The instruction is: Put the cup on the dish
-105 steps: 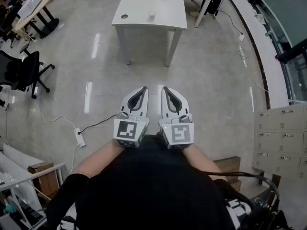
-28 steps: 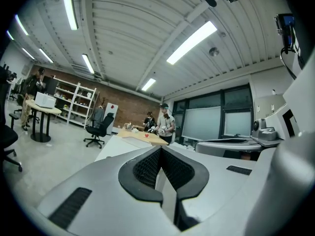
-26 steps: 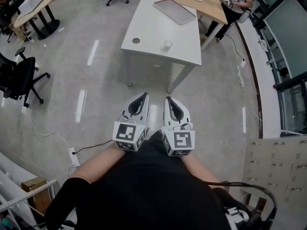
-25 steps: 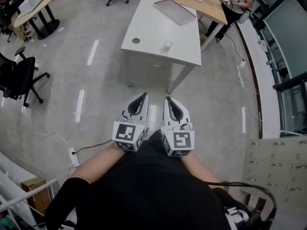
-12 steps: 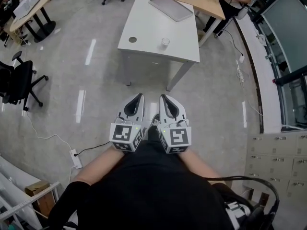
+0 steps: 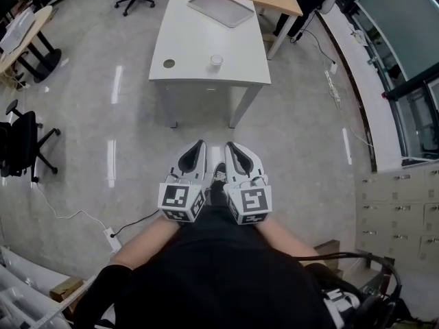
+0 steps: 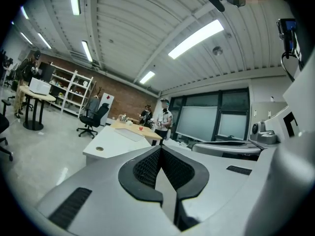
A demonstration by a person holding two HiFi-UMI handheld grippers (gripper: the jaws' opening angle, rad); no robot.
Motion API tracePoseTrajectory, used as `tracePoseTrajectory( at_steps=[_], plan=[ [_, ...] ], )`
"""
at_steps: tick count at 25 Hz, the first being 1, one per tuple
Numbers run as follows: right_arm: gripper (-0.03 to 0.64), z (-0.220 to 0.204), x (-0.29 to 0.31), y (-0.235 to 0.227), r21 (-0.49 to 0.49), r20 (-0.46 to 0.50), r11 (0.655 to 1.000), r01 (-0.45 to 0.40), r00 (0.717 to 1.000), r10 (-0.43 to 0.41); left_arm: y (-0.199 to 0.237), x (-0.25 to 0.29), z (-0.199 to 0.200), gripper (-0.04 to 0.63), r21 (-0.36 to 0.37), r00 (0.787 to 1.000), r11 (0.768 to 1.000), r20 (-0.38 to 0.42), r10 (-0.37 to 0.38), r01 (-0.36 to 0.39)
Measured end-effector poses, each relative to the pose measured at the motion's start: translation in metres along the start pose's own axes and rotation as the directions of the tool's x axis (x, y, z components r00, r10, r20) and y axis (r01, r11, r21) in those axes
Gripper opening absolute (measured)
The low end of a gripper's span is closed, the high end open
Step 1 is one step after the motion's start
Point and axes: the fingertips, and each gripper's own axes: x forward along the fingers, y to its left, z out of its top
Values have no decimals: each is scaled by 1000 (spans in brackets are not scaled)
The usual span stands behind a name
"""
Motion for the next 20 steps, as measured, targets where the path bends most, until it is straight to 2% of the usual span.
tracePoseTrajectory(
  at_steps=[8, 20],
  plan=[
    [14, -12, 23, -28, 16, -29, 1000, 3, 1000, -3, 0, 39, -10, 8, -16, 999, 1000, -45, -23, 22],
    [14, 5, 103, -89, 33, -14, 998, -45, 999, 45, 24, 130, 7, 8, 9, 999, 1000, -52, 11, -10]
  ],
)
